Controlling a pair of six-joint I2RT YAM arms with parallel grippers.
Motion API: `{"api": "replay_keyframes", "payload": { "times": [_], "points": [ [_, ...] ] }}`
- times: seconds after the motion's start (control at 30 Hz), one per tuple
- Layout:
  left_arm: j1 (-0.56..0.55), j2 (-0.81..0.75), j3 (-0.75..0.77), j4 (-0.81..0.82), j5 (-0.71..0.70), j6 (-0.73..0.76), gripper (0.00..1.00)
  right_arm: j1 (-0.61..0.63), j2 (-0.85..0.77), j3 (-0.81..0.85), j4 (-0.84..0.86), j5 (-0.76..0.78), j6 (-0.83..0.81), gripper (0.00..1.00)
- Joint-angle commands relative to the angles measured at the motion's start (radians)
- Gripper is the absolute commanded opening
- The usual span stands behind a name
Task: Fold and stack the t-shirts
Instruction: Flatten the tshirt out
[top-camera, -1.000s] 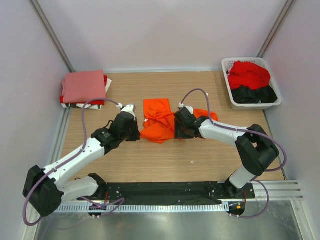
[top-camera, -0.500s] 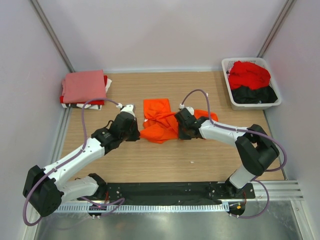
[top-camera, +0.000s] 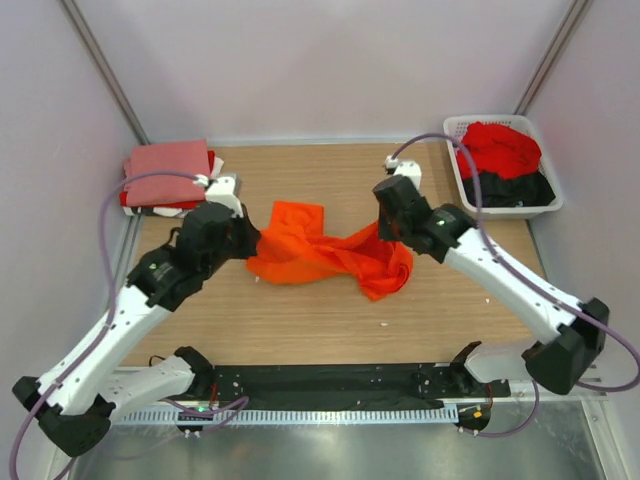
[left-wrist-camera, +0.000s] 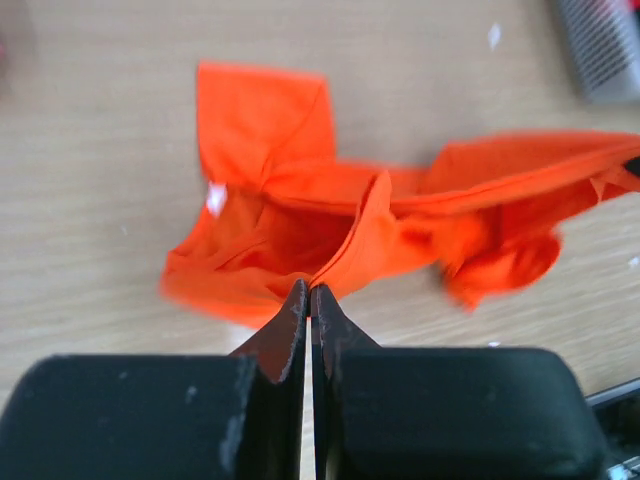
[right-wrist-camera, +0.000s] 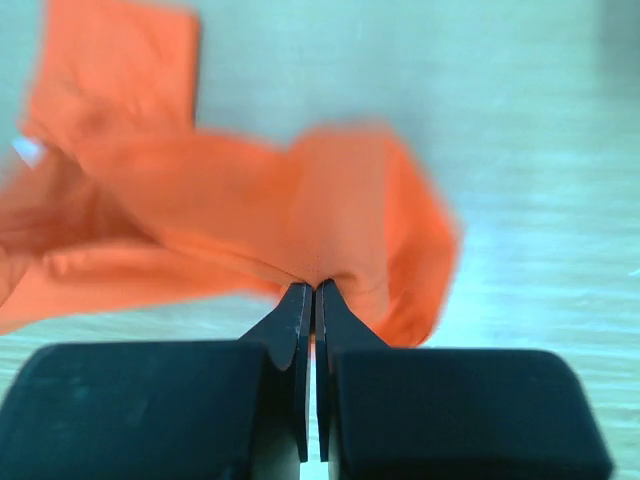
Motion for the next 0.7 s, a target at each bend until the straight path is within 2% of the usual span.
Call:
{"api": "replay_keyframes", "payload": {
  "times": [0.0, 0.17, 0.27, 0.3, 0.5, 0.67],
  "points": [
    [-0.003, -0.067, 0.159, -0.105, -0.084, 0.119, 0.00, 0.005, -0.132, 0.175, -0.176, 0.153, -0.078, 0.01],
    [-0.003, -0.115, 0.389, -0.186, -0.083, 0.243, 0.00, 0.005, -0.291, 0.348, -0.226, 0.137, -0.166, 0.01],
    [-0.001, -0.162, 0.496, -0.192, -0.008, 0.323, 0.00, 0.005, -0.407, 0.384, -0.223, 0.117, -0.215, 0.01],
    [-0.003, -0.199, 0.536, -0.183, 0.065, 0.362, 0.00, 0.003, -0.440, 0.387, -0.212, 0.111, -0.223, 0.01],
    [0.000, -0.328, 0.604, -0.091, 0.187, 0.401, 0.00, 0.005, -0.638, 0.413, -0.204, 0.146, -0.223, 0.01],
    [0.025, -0.398, 0.587, -0.086, 0.231, 0.397, 0.00, 0.005, -0.678, 0.323, -0.162, 0.173, -0.223, 0.01]
  ]
}}
